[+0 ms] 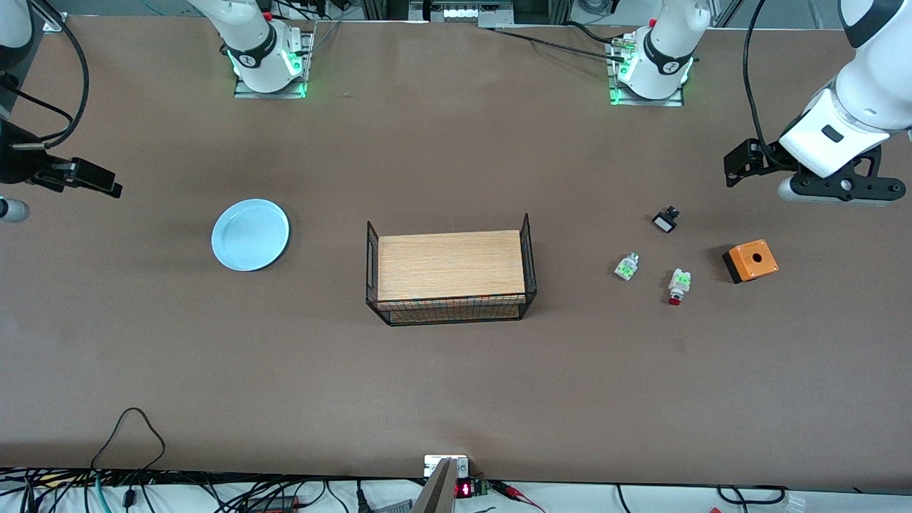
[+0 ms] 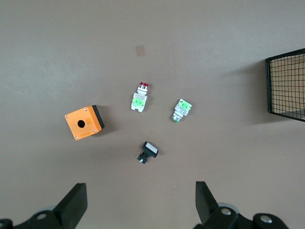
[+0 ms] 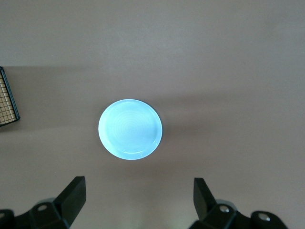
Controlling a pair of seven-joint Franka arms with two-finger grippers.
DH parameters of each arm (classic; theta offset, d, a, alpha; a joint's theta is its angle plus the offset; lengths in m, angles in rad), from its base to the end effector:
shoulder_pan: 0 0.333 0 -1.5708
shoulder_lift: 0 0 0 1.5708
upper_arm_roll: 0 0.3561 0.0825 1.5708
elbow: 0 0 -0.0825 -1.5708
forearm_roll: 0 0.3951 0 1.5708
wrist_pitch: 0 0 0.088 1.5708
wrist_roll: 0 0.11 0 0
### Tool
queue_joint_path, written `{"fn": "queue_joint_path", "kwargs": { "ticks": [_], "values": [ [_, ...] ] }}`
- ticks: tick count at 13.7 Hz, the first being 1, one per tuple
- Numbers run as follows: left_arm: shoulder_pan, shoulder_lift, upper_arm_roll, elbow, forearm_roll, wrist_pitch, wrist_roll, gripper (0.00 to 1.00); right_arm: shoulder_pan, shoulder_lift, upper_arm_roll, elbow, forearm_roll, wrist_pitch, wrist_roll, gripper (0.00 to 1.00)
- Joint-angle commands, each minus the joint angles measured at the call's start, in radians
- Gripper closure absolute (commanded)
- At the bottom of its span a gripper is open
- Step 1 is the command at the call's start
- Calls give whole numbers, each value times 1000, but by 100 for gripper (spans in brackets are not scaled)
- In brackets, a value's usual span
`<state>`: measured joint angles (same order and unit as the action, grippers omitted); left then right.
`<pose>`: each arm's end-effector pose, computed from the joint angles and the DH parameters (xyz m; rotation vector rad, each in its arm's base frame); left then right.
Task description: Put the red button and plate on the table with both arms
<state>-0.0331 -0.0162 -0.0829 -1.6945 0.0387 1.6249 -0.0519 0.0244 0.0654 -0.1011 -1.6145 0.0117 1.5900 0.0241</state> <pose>0.5571 -0.0612 0.6155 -3.0946 0.1040 0.0773 0.5835 -0.0416 0.6047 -3.1270 0.1590 0.1400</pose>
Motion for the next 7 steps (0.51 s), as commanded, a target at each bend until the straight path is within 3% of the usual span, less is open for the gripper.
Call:
{"fn": "queue_joint_path", "kwargs": {
  "ticks": [1,7],
  "values": [
    [2,12,0,33,-13,-28,23,0,3,-9,10,11,-13,-8,-18,0],
    [2,12,0,35,-13,-31,14,0,-1,-9,7,22,-4,-8,-27,0]
  ]
}}
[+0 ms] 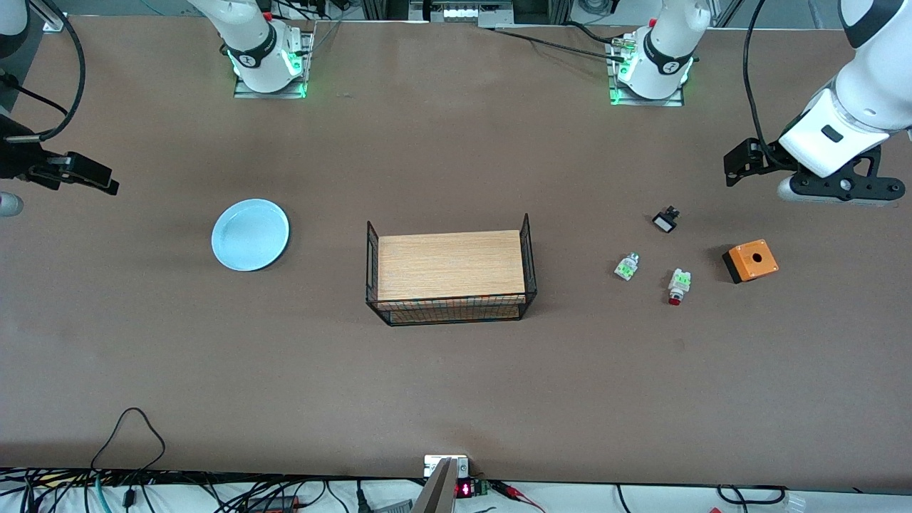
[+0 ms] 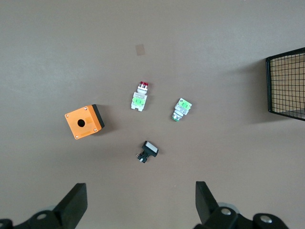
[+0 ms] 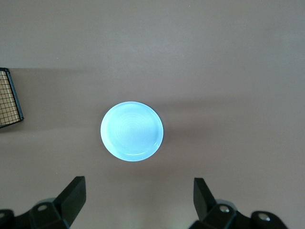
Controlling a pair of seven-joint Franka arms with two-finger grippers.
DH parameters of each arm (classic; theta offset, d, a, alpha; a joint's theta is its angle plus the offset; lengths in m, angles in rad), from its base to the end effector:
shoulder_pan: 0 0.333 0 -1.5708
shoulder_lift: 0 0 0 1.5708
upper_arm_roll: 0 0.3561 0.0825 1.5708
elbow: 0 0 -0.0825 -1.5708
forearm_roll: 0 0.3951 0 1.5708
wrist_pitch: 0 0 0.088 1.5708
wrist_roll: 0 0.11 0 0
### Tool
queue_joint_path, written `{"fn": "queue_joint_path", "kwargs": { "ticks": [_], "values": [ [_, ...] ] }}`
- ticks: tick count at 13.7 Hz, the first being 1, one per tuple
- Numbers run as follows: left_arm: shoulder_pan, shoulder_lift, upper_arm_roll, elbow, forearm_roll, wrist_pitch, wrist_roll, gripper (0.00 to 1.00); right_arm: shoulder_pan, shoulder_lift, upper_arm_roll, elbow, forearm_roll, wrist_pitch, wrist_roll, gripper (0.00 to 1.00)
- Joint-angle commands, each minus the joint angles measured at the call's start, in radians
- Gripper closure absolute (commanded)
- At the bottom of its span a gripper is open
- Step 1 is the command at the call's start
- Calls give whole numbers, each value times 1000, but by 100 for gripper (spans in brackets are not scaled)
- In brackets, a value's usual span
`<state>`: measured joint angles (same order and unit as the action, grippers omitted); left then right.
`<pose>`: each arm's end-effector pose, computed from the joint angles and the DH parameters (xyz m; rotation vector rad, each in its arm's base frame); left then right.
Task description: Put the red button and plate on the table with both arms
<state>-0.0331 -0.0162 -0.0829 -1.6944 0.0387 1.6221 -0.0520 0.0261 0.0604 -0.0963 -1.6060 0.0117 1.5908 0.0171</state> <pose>0.5568 -0.0611 0.6154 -3.0943 0.1037 0.0815 0.5831 -0.0380 0.6117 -3.1285 0.1378 0.1177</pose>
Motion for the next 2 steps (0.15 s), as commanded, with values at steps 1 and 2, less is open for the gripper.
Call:
{"fn": "queue_joint_path", "kwargs": {
  "ticks": [1,2],
  "values": [
    [2,12,0,35,-13,-28,14,0,-3,-4,3,14,-6,-9,-22,0],
    [2,10,-1,33,-13,-31,14,0,-2,-7,6,14,-7,-9,-22,0]
  ]
}}
